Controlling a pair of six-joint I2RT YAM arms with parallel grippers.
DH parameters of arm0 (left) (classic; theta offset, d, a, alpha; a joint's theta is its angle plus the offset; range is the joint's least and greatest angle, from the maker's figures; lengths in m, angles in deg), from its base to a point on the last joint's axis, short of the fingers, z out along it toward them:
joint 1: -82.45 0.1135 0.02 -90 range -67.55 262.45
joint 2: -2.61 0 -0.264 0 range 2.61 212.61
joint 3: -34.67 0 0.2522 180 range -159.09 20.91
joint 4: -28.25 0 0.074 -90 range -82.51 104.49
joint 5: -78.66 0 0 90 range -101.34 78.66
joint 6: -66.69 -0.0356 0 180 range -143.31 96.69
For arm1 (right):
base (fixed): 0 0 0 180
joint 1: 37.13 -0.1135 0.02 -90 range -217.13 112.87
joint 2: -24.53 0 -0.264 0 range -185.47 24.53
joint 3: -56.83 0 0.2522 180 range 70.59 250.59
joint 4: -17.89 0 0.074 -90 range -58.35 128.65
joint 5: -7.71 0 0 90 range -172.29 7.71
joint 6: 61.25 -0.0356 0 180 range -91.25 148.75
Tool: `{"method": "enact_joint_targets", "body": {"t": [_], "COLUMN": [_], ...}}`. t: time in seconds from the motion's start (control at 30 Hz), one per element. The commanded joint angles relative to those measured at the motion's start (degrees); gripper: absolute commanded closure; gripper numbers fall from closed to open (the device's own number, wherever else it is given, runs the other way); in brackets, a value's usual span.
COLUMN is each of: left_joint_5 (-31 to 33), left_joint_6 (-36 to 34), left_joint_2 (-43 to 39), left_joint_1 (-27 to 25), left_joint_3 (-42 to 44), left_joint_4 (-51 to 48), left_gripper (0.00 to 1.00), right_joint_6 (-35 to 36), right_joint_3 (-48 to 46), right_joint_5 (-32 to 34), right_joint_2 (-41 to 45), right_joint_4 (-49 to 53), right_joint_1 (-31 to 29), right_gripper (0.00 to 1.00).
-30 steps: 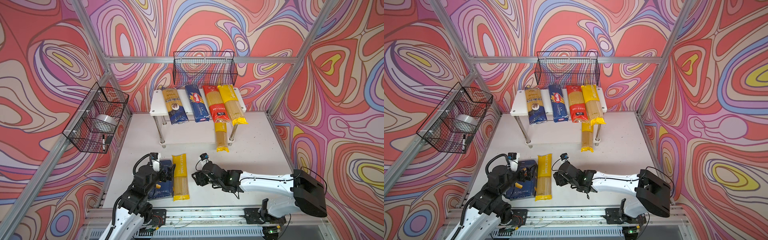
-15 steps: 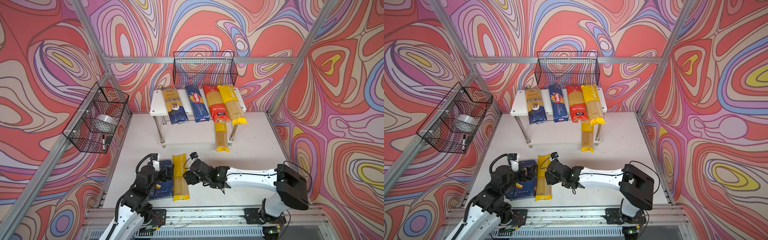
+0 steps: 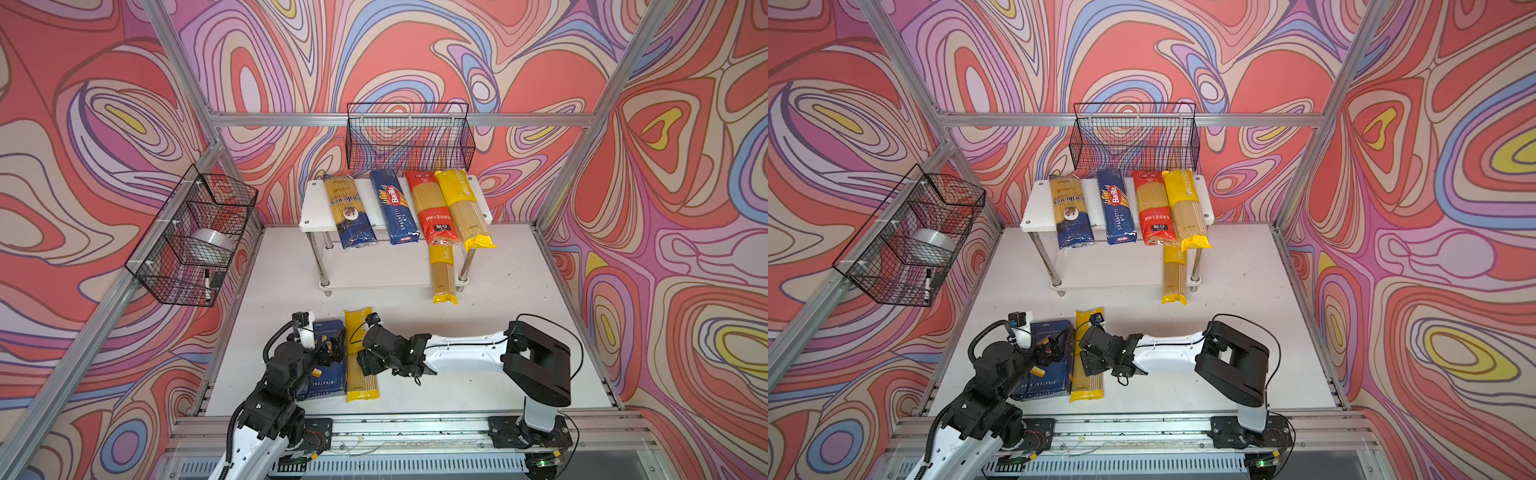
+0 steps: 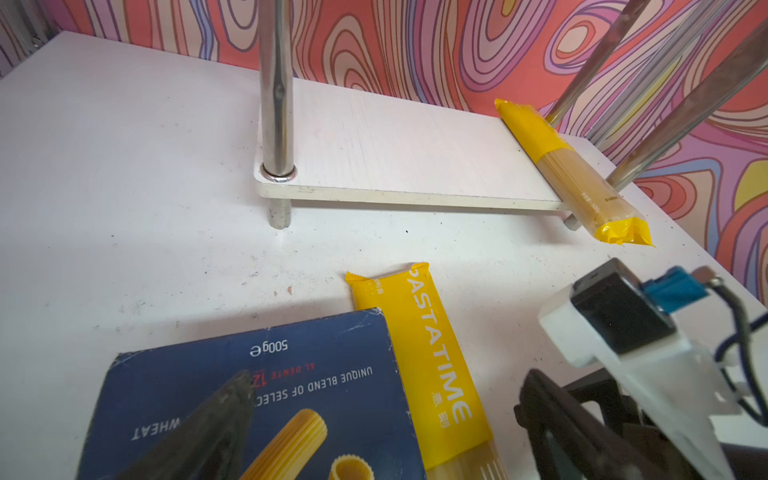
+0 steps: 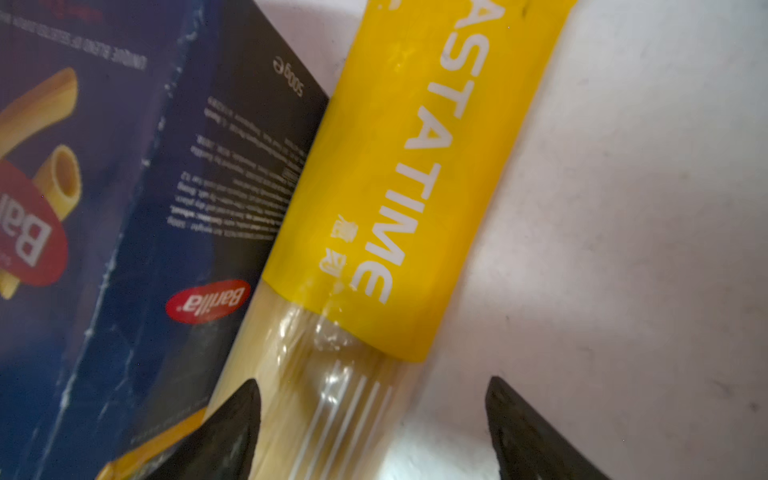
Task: Place and organize the pasta boxes and bags onto the shelf
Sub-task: 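Lower the right gripper around the PASTATIME bag beside the Barilla box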
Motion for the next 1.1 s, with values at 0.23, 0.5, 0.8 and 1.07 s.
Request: {"method": "enact_joint_targets", "body": {"t": [0.23, 0.5, 0.8, 1.07], "left_joint_5": [0.97, -1.08, -2.16, -4.80], "left_joint_6": [0.91, 0.39, -0.21, -1.02], "left_joint_2": [6.02, 10.15, 7.78, 15.38], "left_joint_1": [-0.24, -0.22, -0.22, -0.23], "left_joint_3": [-0.10, -0.99, -0.19, -1.83], "left_joint_4": [1.53, 2.80, 2.87, 5.16], "left_gripper": [0.00, 0.00, 0.00, 0.00], "right_joint_6": [2.39, 5.02, 5.28, 1.79], "right_joint_3": [5.45, 3.37, 1.44, -3.62], "right_joint_5": [-0.05, 1.28, 5.99, 11.13], "right_joint_2": [-5.29, -6.66, -6.57, 3.39], "right_joint_4": [-0.46, 4.97, 6.00, 9.65], "right_joint_1": [-0.37, -0.37, 0.17, 0.21], "right_gripper": [0.10, 0.09, 0.12, 0.13]}}
